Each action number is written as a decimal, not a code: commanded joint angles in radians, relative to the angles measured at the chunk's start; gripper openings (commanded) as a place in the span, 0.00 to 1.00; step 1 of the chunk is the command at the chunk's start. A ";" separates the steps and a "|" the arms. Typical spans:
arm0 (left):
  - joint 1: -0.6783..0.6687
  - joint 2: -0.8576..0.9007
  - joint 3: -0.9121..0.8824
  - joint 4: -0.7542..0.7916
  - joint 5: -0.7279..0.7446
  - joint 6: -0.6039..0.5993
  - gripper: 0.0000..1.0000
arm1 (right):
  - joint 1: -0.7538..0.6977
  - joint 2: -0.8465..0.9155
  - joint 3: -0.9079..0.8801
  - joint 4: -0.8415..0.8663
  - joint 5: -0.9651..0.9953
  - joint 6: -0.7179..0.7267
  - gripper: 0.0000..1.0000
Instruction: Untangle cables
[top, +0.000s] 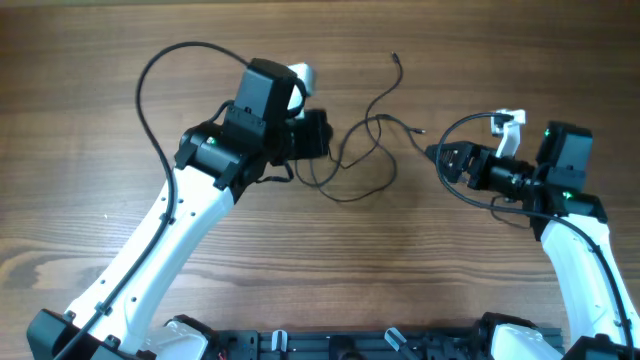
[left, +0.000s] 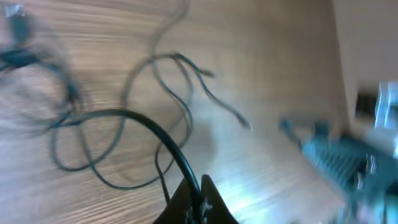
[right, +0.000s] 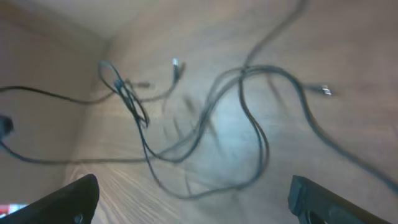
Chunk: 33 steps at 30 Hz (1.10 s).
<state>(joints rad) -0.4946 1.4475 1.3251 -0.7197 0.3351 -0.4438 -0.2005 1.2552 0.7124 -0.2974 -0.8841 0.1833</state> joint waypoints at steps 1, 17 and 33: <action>0.000 -0.015 0.003 0.005 0.316 0.384 0.04 | 0.071 0.008 -0.001 0.089 -0.061 0.003 1.00; 0.054 -0.301 0.003 -0.101 0.378 0.518 0.04 | 0.502 0.398 -0.001 0.705 -0.204 0.314 0.90; 0.122 -0.299 0.003 -0.100 0.379 0.518 0.04 | 0.527 0.398 -0.001 0.826 -0.322 0.352 0.85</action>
<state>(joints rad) -0.3782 1.1507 1.3251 -0.8234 0.7017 0.0517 0.2871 1.6436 0.7074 0.5255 -1.2739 0.5060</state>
